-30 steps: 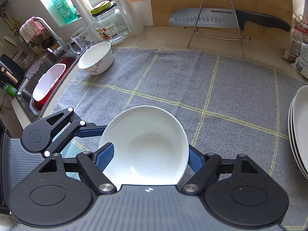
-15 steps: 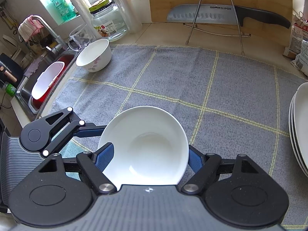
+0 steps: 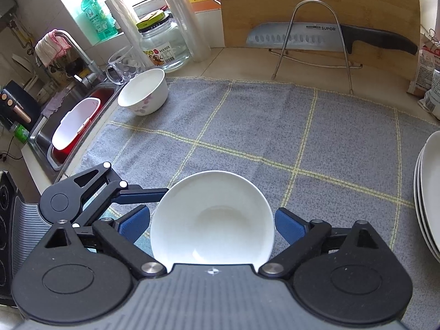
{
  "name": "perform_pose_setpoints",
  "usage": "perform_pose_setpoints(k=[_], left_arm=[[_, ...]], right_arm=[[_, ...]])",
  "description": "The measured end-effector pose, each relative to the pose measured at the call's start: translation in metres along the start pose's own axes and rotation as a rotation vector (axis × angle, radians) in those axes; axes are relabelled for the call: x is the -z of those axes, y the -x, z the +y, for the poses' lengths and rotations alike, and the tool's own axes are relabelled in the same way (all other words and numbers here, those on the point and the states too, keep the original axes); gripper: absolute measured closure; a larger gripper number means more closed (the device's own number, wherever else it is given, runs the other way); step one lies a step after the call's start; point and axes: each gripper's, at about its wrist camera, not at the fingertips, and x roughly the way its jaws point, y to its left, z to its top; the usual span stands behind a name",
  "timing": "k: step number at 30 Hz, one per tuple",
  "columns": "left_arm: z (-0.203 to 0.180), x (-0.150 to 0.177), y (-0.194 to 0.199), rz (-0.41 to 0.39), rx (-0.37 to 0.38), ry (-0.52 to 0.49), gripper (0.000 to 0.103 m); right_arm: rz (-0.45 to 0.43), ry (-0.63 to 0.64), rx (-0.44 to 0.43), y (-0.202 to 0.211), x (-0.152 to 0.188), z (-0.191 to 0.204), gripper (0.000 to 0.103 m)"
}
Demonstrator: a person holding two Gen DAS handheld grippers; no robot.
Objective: Organize plates and bowls
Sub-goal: 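Lower the held bowl with the right tool into the bowl beneath, then open the right tool and lift it off the stacked bowls, then move the right tool to another white bowl and grip its rim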
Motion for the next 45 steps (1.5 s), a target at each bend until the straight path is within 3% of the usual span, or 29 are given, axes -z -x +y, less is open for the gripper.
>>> perform_pose_setpoints(k=[7, 14, 31, 39, 45], left_arm=[[-0.001, 0.003, 0.012, -0.023, -0.006, 0.021, 0.006], [-0.003, 0.003, 0.025, -0.037, -0.065, 0.090, 0.006], [-0.013, 0.011, 0.063, -0.026, -0.299, 0.209, 0.006], [0.019, 0.028, 0.070, -0.045, -0.321, 0.262, 0.006], [0.066, 0.049, 0.072, -0.050, -0.315, 0.296, 0.006]], right_arm=[[-0.020, 0.018, 0.011, 0.002, 0.003, 0.002, 0.003], [-0.042, 0.076, 0.027, 0.006, 0.006, 0.007, 0.002], [-0.110, 0.248, -0.027, 0.022, 0.006, 0.027, 0.002], [-0.121, 0.279, 0.030, 0.013, -0.001, 0.052, 0.000], [-0.118, 0.262, 0.072, -0.008, -0.018, 0.076, 0.000]])
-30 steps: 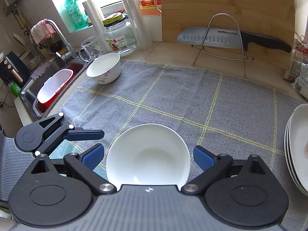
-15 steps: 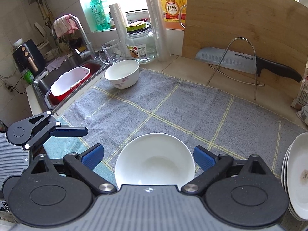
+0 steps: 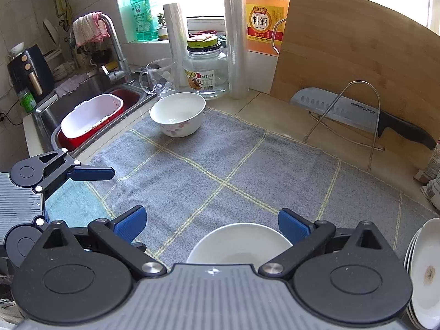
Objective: Organize plates and bowls
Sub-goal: 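Move the right tool to another white bowl and grip its rim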
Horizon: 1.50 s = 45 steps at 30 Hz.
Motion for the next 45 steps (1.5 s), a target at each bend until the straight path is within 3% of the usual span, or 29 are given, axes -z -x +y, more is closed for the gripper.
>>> perform_pose_setpoints(k=[10, 21, 35, 45], left_arm=[[0.086, 0.008, -0.034, -0.012, -0.059, 0.014, 0.006], [0.138, 0.010, -0.077, -0.021, -0.030, -0.005, 0.006], [0.167, -0.005, -0.113, -0.075, 0.024, -0.045, 0.006], [0.173, -0.010, -0.125, -0.098, 0.069, -0.042, 0.009]], right_arm=[[0.018, -0.018, 0.058, -0.052, -0.036, 0.039, 0.000], [0.038, -0.066, 0.067, -0.112, -0.070, 0.057, 0.000], [0.065, -0.058, 0.033, -0.180, -0.124, 0.054, 0.000], [0.087, -0.070, -0.002, -0.212, -0.145, 0.040, 0.003]])
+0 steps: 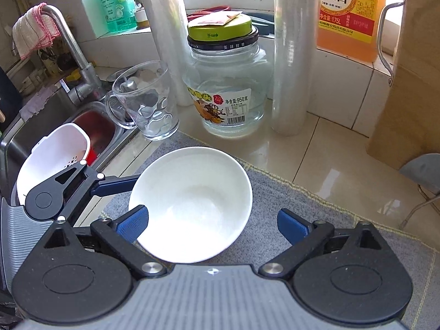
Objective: Organize plates and bowls
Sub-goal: 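Move the right tool to another white bowl and grip its rim, then lift the white bowl with the right tool and carry it across the towel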
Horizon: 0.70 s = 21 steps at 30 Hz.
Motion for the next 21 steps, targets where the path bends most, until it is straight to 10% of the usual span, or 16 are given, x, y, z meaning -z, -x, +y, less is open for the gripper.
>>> perform_pose_setpoints(k=[21], left_arm=[[0.005, -0.006, -0.006, -0.005, 0.029, 0.000, 0.009]], right_arm=[[0.026, 0.032, -0.058, -0.023, -0.015, 0.000, 0.021]])
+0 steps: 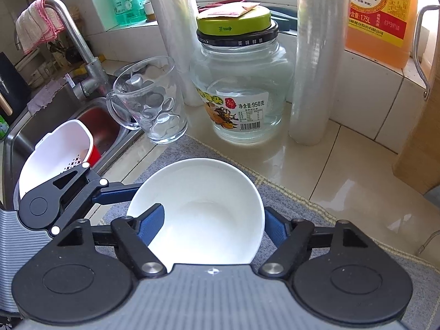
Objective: Organize plates and bowls
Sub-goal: 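Lift the white bowl with the right tool and carry it across the towel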
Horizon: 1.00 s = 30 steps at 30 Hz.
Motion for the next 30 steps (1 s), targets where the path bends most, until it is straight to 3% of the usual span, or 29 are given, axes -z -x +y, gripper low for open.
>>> perform_pose_setpoints(k=[15, 30], left_arm=[[-0.003, -0.003, 0.002, 0.013, 0.010, -0.021, 0.009], [-0.034, -0.006, 0.038, 0.028, 0.051, -0.073, 0.009]], right_arm=[[0.001, -0.036, -0.014, 0.007, 0.001, -0.002, 0.022], [0.019, -0.075, -0.025, 0.047, 0.029, 0.009, 0.022]])
